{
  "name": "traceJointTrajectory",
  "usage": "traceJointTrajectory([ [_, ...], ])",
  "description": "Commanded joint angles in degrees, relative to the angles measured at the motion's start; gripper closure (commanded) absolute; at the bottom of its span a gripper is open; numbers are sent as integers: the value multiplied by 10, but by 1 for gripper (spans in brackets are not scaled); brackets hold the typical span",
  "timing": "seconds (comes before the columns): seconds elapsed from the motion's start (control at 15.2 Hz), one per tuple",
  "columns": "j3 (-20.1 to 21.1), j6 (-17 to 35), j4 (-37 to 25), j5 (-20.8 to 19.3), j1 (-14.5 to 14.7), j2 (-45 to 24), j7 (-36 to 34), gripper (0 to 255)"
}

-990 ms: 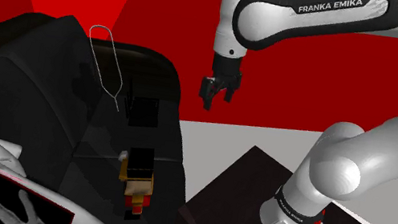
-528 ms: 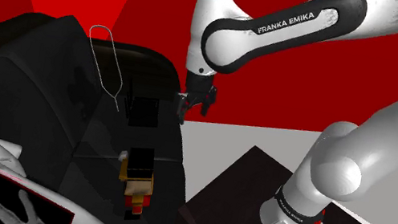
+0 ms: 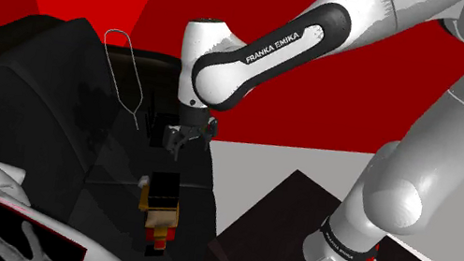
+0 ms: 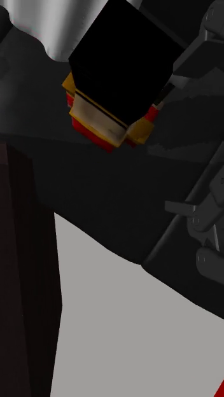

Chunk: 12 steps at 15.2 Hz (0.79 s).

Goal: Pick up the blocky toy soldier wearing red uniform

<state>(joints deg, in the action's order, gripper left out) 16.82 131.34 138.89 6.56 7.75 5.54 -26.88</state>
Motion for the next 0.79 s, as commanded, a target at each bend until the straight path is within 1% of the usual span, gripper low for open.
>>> traceJointTrajectory([
  [0.0, 13, 28, -20, -7, 8, -43, -27, 0],
  [0.26, 22, 68, -73, -36, 22, -132, -74, 0],
  [0.53, 20, 96, -138, -68, 46, -220, -119, 0],
  [0.73, 16, 111, -145, -76, 51, -241, -126, 0],
])
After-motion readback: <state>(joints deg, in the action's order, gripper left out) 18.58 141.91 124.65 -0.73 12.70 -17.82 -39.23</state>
